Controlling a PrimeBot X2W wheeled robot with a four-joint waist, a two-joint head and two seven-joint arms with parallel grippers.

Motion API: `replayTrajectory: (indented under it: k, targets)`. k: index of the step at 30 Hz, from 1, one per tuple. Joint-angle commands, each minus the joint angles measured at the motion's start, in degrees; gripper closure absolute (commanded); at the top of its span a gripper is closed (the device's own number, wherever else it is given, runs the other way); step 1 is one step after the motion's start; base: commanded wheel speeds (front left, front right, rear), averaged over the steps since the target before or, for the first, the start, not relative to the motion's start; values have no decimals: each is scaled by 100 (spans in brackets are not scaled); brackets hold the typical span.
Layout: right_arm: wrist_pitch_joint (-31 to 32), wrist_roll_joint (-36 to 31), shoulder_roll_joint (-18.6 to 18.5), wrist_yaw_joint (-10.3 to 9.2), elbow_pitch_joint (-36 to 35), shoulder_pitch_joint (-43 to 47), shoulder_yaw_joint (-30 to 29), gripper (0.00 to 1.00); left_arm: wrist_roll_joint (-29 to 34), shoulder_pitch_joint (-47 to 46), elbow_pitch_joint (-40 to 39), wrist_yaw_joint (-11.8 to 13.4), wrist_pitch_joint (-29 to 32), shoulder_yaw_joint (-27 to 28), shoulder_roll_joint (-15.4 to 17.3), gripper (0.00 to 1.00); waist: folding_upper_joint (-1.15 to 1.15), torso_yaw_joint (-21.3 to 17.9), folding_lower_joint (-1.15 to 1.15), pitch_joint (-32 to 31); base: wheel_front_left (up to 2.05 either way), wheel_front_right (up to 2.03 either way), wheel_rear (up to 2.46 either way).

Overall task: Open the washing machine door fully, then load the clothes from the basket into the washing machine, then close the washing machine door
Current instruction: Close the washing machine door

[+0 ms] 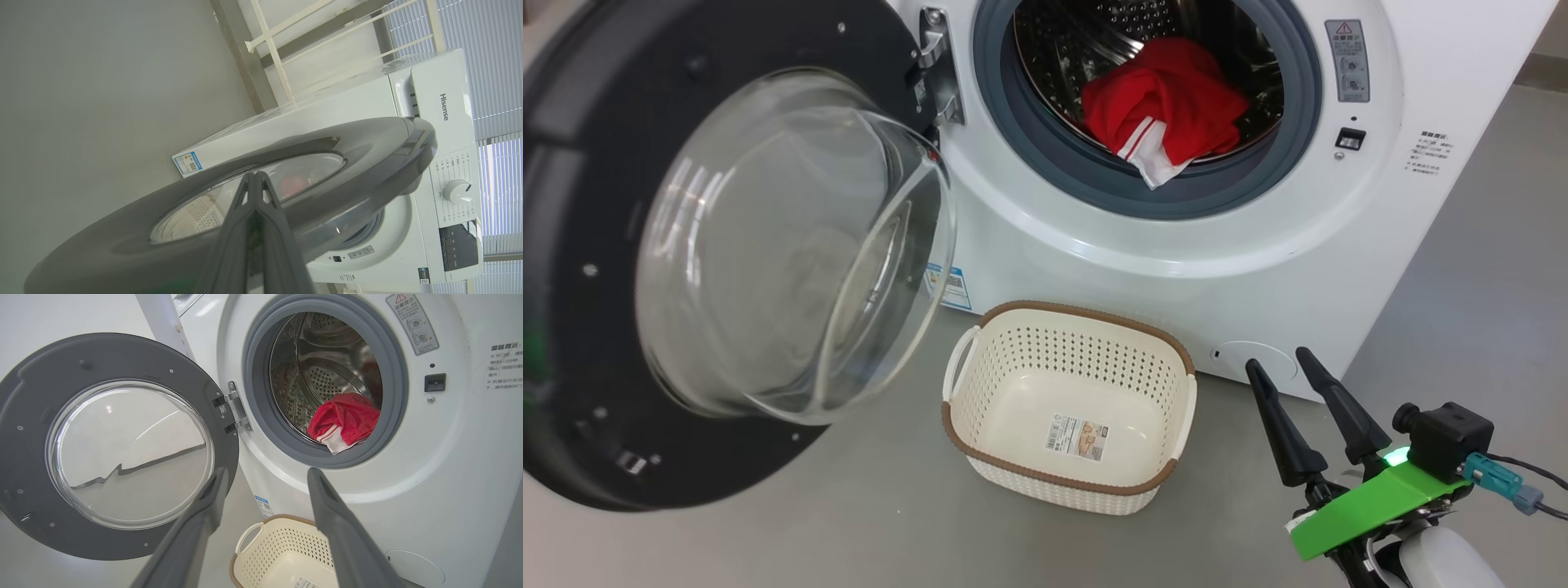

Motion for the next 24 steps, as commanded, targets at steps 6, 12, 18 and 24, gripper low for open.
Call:
replayTrajectory:
  k: [6, 12, 18, 24]
  targets:
    - [-26, -41, 30, 9, -125, -71, 129, 0, -206, 281, -575, -73, 553, -112, 50, 100, 0, -10, 0, -84, 0, 0, 0]
    - [-26, -34, 62, 9, -117, -23, 134, 0, -403, 540, -1160, 78, 915, -177, -147, 100, 0, -28, 0, -161, 0, 0, 0]
    - [-26, -26, 75, 9, -118, -3, 155, 0, -562, 716, -1664, 227, 1165, -240, -325, 100, 0, -69, 0, -211, 0, 0, 0]
    - [-26, -22, 72, 9, -134, 7, 139, 0, -689, 840, -2091, 337, 1360, -352, -517, 100, 0, -136, 0, -210, 0, 0, 0]
